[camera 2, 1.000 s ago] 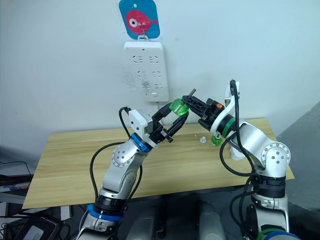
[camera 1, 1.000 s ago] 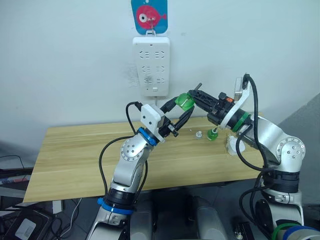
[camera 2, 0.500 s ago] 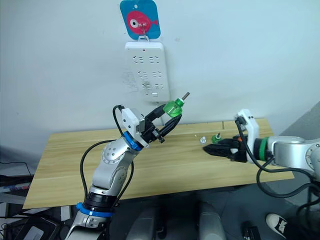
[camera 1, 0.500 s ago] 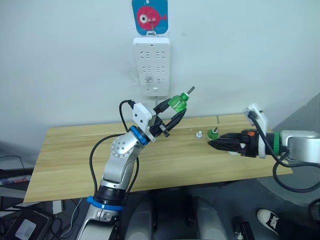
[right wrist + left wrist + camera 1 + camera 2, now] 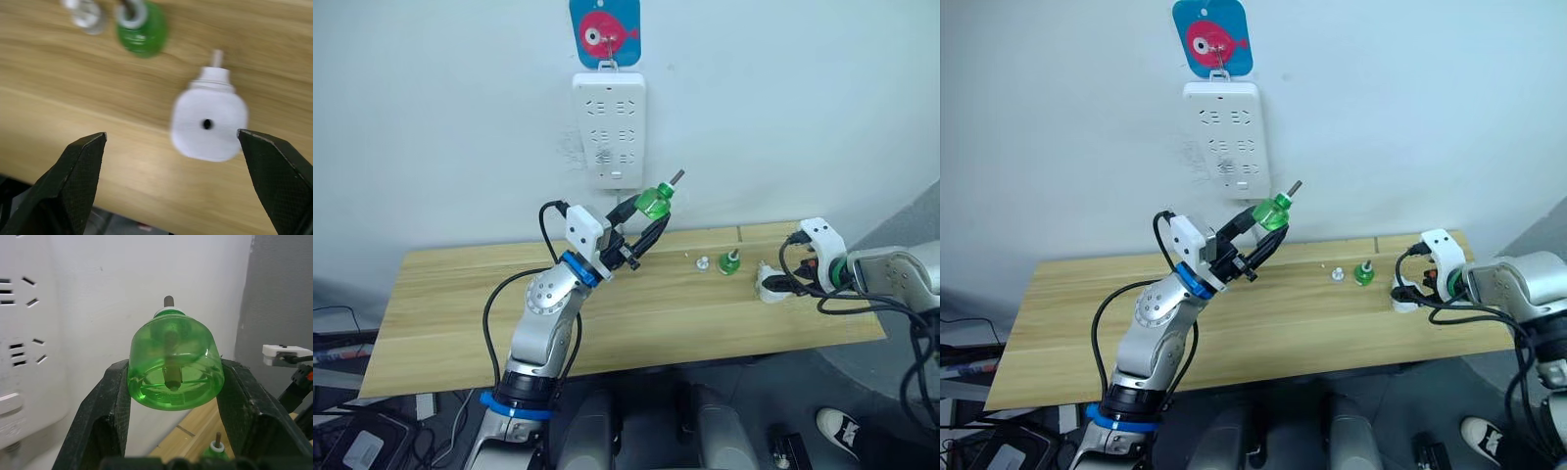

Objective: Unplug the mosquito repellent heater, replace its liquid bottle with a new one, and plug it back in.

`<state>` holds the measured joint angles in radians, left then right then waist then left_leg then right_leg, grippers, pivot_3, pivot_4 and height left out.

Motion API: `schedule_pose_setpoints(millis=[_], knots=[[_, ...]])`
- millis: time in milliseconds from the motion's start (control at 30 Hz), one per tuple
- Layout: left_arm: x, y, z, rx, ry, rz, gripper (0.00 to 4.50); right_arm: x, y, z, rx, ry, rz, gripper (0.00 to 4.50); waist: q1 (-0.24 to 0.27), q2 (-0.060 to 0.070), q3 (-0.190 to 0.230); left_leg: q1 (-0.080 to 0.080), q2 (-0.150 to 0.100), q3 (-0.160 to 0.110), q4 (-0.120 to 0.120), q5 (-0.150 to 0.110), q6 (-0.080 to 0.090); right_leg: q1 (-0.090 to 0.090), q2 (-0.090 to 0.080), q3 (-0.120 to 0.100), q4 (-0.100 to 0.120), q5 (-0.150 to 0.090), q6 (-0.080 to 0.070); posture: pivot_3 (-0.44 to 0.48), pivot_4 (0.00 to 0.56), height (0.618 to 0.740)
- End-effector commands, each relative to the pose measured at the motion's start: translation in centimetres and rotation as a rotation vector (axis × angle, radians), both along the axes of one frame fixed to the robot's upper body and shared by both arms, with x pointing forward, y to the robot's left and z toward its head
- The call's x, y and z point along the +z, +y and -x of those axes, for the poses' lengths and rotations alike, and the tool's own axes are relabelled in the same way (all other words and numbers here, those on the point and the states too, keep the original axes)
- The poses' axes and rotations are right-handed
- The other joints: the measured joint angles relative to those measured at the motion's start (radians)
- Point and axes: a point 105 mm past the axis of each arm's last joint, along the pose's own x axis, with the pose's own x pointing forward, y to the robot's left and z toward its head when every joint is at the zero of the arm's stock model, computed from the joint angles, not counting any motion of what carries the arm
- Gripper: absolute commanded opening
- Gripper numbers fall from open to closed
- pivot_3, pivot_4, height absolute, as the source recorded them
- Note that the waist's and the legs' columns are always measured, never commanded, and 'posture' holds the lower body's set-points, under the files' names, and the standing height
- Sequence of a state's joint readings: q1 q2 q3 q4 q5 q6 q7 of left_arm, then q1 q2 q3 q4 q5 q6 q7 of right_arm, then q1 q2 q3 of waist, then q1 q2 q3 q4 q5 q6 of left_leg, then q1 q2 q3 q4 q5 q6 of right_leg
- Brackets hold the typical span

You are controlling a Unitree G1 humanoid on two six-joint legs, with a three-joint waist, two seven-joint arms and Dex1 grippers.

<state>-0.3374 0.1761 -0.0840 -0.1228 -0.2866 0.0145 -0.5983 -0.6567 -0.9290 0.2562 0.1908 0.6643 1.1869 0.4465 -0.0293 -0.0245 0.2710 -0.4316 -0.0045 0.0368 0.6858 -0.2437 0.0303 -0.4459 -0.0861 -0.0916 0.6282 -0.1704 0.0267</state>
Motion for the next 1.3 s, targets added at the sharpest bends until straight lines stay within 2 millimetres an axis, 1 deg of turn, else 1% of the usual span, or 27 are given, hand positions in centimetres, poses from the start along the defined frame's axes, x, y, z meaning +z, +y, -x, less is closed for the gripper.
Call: schedule_pose_setpoints(millis=[33, 133, 367, 500, 633, 733, 867, 1033, 1133, 1233, 1300], knots=[[1.0, 0.1, 0.8, 0.014, -0.052, -0.005, 2.21, 0.5, -0.6, -1.1, -0.012, -0.021, 0.040, 4.47, 0.001, 0.000, 0.000, 0.000, 0.000, 0.000, 0.000, 0.000, 0.000, 0.000, 0.000, 0.000, 0.000, 0.000, 0.000, -0.131, 0.252, 0.740], [0.7, 0.4, 0.8, 0.029, -0.044, -0.009, 2.21, 0.1, -0.6, -1.5, -0.010, -0.007, 0.055, 4.47, 0.001, 0.000, 0.000, 0.000, 0.000, 0.000, 0.000, 0.000, 0.000, 0.000, 0.000, 0.000, 0.000, -0.001, 0.002, -0.117, 0.250, 0.740], [0.7, 0.6, 1.1, 0.038, -0.038, -0.010, 2.21, -1.0, -0.8, -1.9, -0.037, 0.030, 0.066, 4.47, 0.003, 0.000, 0.000, 0.000, 0.000, 0.000, 0.000, 0.000, 0.000, 0.000, 0.000, 0.000, 0.000, -0.001, 0.002, -0.097, 0.259, 0.740], [0.6, 0.8, 1.3, 0.043, -0.024, -0.014, 2.21, -2.3, -1.0, -1.8, -0.074, 0.053, 0.063, 4.47, 0.003, 0.000, 0.000, 0.000, 0.000, -0.001, 0.000, 0.000, 0.000, 0.000, 0.000, 0.000, 0.000, -0.001, 0.002, -0.087, 0.256, 0.740], [0.6, 0.7, 1.5, 0.034, -0.018, -0.017, 2.21, -3.0, -1.3, -2.1, -0.071, 0.047, 0.080, 4.47, 0.004, 0.000, 0.000, 0.000, 0.000, 0.000, 0.000, 0.000, 0.000, 0.000, 0.000, 0.000, 0.000, -0.001, 0.002, -0.078, 0.254, 0.740], [0.6, 0.6, 1.7, 0.028, -0.016, -0.020, 2.21, -3.3, -1.1, -2.3, -0.060, 0.044, 0.075, 4.47, 0.004, 0.000, 0.000, 0.000, 0.000, 0.000, 0.000, 0.000, 0.000, 0.000, 0.000, 0.000, 0.000, -0.001, 0.002, -0.075, 0.253, 0.740], [0.5, 0.6, 1.6, 0.024, -0.008, -0.035, 2.21, -3.7, -0.5, -3.1, -0.045, 0.043, 0.054, 4.47, 0.004, 0.000, 0.000, 0.000, 0.000, 0.000, 0.000, 0.000, 0.000, 0.000, 0.000, 0.000, 0.000, -0.001, 0.002, -0.071, 0.257, 0.740], [0.4, 0.7, 1.7, 0.023, -0.001, -0.040, 2.21, -3.8, -0.8, -3.8, -0.059, 0.049, 0.043, 4.47, 0.004, 0.000, 0.000, 0.000, 0.000, 0.000, 0.000, 0.000, 0.000, 0.000, 0.000, 0.000, 0.000, -0.001, 0.002, -0.065, 0.262, 0.740], [0.3, 0.7, 1.8, 0.021, 0.008, -0.048, 2.21, -4.0, -1.0, -3.7, -0.040, 0.062, 0.053, 3.89, 0.006, 0.000, 0.000, 0.000, -0.001, -0.001, 0.000, 0.000, 0.000, 0.000, 0.000, -0.001, 0.000, -0.001, 0.002, -0.065, 0.265, 0.740], [0.0, 0.5, 2.0, 0.003, 0.015, -0.067, 2.21, -4.1, -1.1, -3.4, -0.030, 0.089, 0.052, 2.89, 0.006, 0.000, 0.000, 0.000, 0.000, 0.000, 0.000, 0.000, 0.000, 0.000, 0.000, 0.000, 0.000, -0.001, 0.002, -0.068, 0.262, 0.740], [0.0, 0.6, 1.9, -0.005, 0.024, -0.068, 2.21, -3.8, -1.1, -3.3, -0.032, 0.101, 0.043, 2.88, 0.005, 0.000, 0.000, 0.000, 0.000, -0.001, 0.000, 0.000, 0.000, 0.000, 0.000, -0.001, 0.000, -0.001, 0.002, -0.076, 0.261, 0.740]])
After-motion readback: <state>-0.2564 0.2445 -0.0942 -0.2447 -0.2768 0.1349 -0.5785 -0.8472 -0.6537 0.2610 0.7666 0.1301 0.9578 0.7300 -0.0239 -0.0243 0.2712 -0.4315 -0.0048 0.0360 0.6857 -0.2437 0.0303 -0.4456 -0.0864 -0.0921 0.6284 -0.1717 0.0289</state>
